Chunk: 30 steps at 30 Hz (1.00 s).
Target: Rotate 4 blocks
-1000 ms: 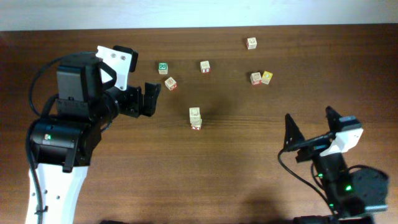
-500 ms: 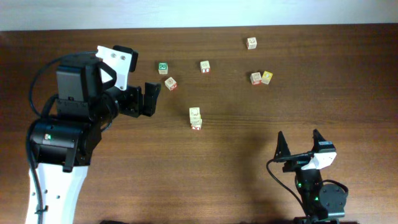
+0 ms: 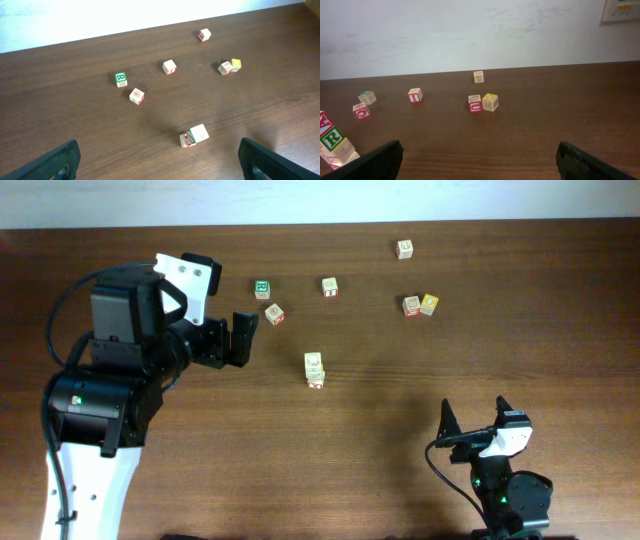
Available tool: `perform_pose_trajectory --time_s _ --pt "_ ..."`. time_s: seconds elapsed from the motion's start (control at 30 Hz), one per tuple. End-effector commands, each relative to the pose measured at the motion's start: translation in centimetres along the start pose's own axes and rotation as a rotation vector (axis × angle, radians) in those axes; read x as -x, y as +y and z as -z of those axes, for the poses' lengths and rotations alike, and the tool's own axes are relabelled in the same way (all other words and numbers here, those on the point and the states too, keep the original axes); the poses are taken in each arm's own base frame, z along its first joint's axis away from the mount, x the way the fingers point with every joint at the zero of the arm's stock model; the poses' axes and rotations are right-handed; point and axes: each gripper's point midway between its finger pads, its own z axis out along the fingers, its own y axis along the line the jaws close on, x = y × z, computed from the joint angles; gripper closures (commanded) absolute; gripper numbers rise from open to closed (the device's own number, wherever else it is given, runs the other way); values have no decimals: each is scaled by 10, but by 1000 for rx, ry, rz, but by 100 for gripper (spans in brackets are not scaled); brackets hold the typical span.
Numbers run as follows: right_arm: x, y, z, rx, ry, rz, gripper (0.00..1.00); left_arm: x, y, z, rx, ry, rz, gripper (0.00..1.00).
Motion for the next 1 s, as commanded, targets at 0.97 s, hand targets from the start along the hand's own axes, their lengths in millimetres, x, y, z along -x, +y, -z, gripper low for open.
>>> perform_pose_trajectory --time_s 0.97 --pt "-2 -1 0 -7 -2 -9 2 -57 48 29 261 -271 -82 1"
